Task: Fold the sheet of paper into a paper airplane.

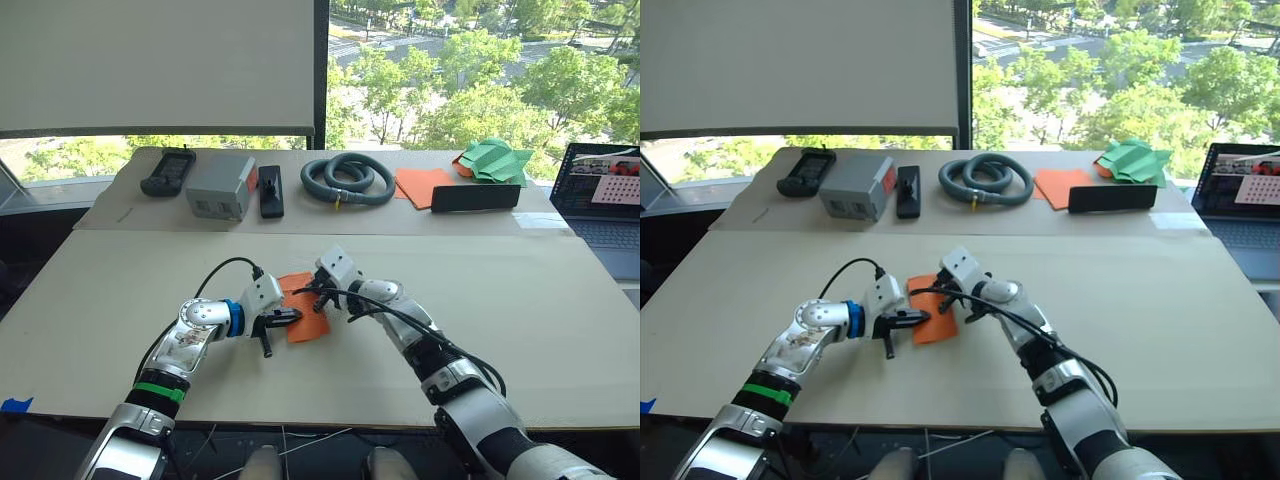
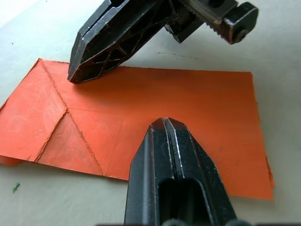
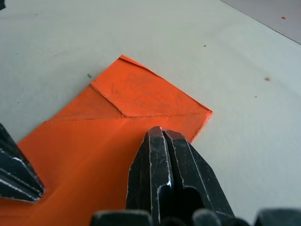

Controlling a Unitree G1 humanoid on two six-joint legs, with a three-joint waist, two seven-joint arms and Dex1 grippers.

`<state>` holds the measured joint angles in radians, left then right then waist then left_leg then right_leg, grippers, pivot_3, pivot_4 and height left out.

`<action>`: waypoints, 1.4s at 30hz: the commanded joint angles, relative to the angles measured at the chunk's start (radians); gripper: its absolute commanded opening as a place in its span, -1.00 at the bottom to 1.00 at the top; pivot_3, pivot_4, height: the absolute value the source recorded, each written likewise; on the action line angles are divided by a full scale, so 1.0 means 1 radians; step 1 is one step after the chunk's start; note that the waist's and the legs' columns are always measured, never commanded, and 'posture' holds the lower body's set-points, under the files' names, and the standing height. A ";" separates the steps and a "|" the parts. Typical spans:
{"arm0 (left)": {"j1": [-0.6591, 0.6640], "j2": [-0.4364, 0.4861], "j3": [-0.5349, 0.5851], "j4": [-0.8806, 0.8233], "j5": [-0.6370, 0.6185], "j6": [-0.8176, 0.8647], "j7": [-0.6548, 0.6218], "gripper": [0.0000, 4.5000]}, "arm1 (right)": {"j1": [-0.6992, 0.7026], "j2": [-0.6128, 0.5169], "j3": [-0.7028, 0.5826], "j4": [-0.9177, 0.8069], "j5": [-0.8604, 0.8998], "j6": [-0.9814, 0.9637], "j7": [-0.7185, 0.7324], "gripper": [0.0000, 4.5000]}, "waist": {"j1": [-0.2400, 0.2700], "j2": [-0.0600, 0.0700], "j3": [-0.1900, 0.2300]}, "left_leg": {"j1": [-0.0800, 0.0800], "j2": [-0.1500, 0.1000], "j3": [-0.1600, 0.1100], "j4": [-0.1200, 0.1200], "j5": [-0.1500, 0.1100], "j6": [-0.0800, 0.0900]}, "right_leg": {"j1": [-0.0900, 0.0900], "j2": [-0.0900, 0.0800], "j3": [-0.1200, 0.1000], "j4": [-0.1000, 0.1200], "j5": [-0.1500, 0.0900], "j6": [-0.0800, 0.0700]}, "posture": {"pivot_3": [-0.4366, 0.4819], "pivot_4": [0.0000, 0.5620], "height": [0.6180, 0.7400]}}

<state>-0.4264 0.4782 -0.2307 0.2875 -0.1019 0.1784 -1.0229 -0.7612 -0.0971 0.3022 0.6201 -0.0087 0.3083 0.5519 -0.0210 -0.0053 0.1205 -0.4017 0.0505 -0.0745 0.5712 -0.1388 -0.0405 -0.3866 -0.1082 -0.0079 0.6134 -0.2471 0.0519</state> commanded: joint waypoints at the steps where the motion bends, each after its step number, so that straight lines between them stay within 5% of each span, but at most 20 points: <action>1: 0.031 0.015 -0.033 0.028 0.032 0.036 -0.010 -1.00 | -0.048 0.007 -0.027 0.105 -0.024 -0.046 -0.032 -0.99 | -0.001 0.000 0.000 | 0.000 0.000 0.000 0.000 0.000 0.000 | 0.000 0.000 0.000 0.000 0.000 0.000 | -0.05 -0.47 0.53; 16: 0.032 0.019 -0.029 0.028 0.033 0.038 -0.004 -1.00 | -0.090 0.045 -0.044 0.236 -0.045 -0.138 -0.004 -0.99 | -0.012 0.001 0.000 | 0.000 0.000 0.000 0.000 0.000 0.000 | 0.000 0.000 0.000 0.001 0.000 0.000 | -0.05 -0.47 0.53; 31: 0.022 0.016 -0.023 0.050 0.036 0.030 -0.009 -1.00 | 0.218 -0.040 0.038 -0.268 -0.085 0.081 0.054 -0.99 | -0.015 0.003 -0.003 | 0.001 0.000 0.000 0.000 0.000 0.000 | 0.001 0.000 0.001 0.001 -0.002 0.000 | -0.05 -0.47 0.53; 42: 0.009 0.014 -0.025 0.065 0.037 0.028 -0.021 -1.00 | 0.243 -0.052 -0.011 -0.525 -0.038 0.125 0.043 -0.99 | -0.013 0.002 -0.001 | -0.001 0.000 0.000 0.000 -0.002 -0.003 | -0.001 0.000 0.001 0.001 -0.002 0.000 | -0.05 -0.47 0.53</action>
<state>-0.4346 0.4837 -0.2226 0.3082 -0.1021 0.1807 -1.0425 -0.5023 -0.1469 0.3012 0.1527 -0.0573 0.4235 0.5897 -0.0335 -0.0030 0.1193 -0.4030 0.0503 -0.0746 0.5709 -0.1407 -0.0430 -0.3876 -0.1082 -0.0073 0.6141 -0.2487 0.0523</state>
